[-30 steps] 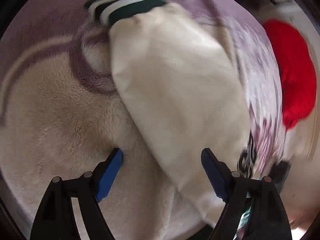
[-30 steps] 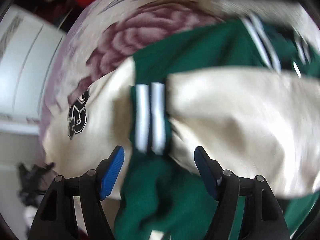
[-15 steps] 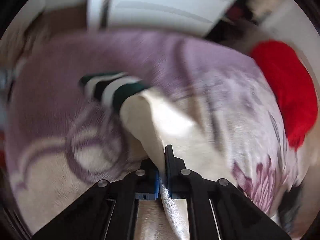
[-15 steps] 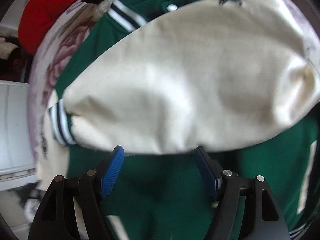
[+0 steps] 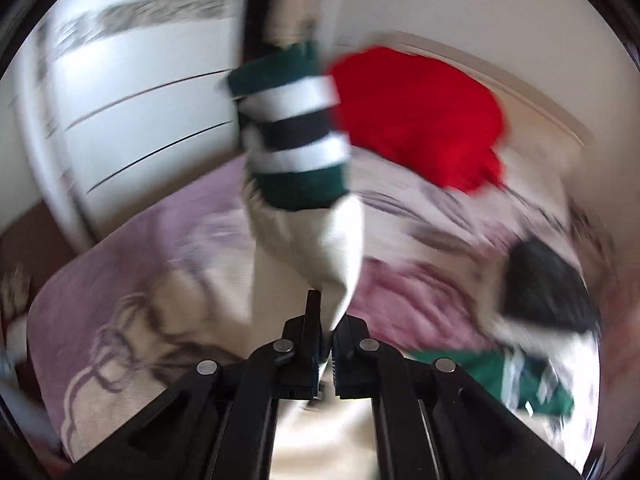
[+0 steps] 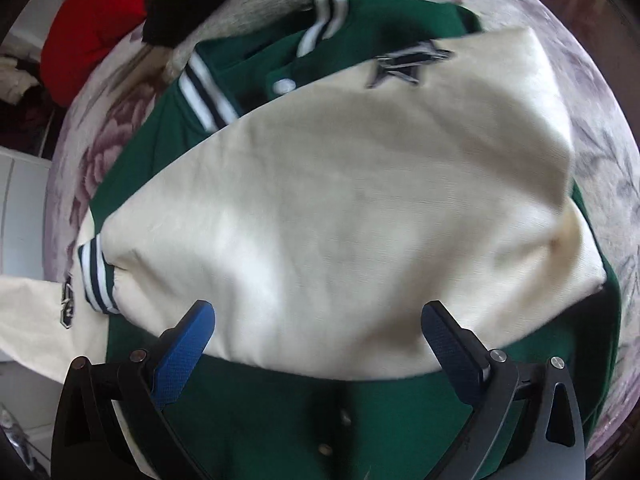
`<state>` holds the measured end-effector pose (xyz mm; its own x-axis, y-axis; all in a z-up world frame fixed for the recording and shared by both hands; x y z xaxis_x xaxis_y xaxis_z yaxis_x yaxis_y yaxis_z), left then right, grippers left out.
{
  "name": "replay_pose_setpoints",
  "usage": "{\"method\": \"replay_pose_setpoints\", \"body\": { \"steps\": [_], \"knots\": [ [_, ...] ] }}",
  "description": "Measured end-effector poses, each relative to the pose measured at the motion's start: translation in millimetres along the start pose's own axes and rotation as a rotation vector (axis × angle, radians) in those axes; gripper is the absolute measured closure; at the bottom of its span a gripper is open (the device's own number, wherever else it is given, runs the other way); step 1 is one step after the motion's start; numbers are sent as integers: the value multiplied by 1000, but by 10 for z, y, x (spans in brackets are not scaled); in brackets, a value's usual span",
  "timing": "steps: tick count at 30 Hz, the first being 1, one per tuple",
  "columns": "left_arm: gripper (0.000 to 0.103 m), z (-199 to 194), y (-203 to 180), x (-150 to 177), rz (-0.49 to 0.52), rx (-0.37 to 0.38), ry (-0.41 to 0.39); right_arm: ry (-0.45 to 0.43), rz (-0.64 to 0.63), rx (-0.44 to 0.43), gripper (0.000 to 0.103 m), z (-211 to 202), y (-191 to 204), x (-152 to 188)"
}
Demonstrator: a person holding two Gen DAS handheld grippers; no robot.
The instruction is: Fold large clothes
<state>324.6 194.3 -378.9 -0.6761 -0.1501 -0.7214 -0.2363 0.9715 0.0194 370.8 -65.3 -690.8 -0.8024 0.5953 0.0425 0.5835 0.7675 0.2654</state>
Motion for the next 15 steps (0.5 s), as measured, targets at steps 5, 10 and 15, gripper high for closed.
{"method": "replay_pose_setpoints", "body": {
  "steps": [5,10,15],
  "knots": [
    [101,15,-1574,154,212,183,59,14,114,-21,0,-266,-852,-340],
    [101,125,-3091,720,403,374,192,14,237,-51,0,-457,-1676,-651],
    [99,367,-4024,1478,641,376,371,25,268,-20,0,-538,-2242,-828]
  ]
}}
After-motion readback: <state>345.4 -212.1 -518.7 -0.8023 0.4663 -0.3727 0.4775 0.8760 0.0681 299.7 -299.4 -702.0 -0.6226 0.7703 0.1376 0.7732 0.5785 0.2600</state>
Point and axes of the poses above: each gripper's, at about its wrist camera, not at the fingertips, and z roughly the way its jaws point, y to its left, x to its underside, the point moved 1 cm from there along z, roughly the way its jaws point, and after that the axes turned 14 degrees about z, right-handed, at the moved point
